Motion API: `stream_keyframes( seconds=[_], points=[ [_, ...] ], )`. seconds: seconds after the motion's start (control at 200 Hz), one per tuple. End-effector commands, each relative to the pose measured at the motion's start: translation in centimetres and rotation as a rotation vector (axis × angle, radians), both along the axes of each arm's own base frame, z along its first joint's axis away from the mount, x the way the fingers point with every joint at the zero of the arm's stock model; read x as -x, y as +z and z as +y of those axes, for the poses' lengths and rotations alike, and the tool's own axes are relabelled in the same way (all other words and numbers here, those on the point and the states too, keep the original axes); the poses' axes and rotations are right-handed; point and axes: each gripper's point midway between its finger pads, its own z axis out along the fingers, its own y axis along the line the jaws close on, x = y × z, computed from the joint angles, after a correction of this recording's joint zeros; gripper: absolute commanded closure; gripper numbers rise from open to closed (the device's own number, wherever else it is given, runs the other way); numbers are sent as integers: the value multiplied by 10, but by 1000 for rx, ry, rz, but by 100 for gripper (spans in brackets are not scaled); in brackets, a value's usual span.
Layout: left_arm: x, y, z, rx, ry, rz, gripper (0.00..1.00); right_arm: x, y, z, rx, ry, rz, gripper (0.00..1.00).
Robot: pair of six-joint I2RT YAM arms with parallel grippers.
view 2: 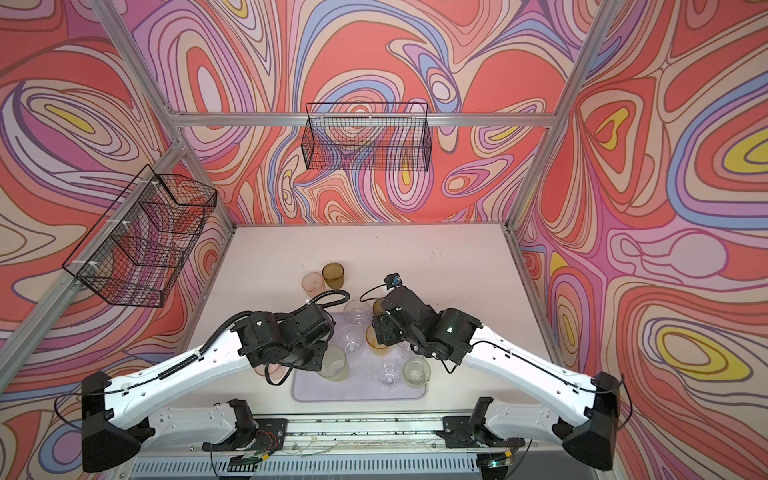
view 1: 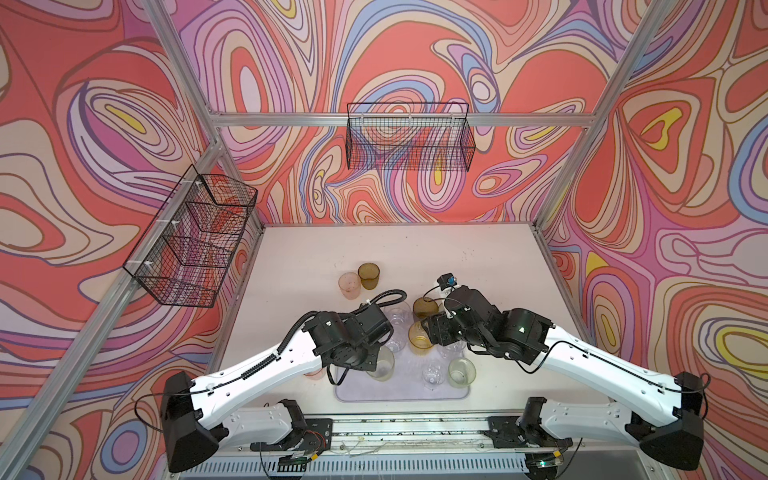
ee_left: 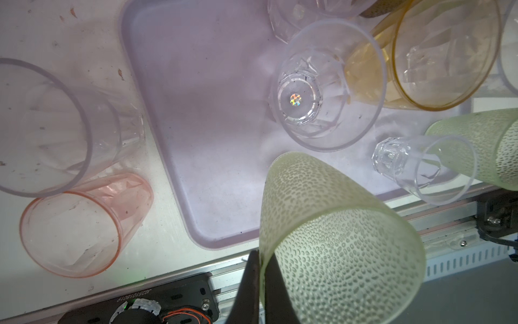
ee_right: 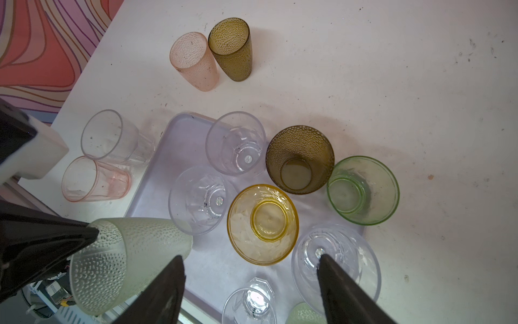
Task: Place the glasses into the tray
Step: 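Carry the pale green frosted cup over the tray toward the right gripper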
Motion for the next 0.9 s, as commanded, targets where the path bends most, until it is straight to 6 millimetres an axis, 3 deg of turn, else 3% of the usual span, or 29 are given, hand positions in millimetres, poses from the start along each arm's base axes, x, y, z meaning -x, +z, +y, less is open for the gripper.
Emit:
stream_keyframes(
  seconds=[0.0, 0.896],
  points=[
    [-1, -5, -8, 3, 16, -15, 100, -2, 1, -2, -13, -17, -8, 22],
    [-2, -27, -37, -53, -47, 9, 100, 5, -6, -19, 5, -46, -6, 22]
  ],
)
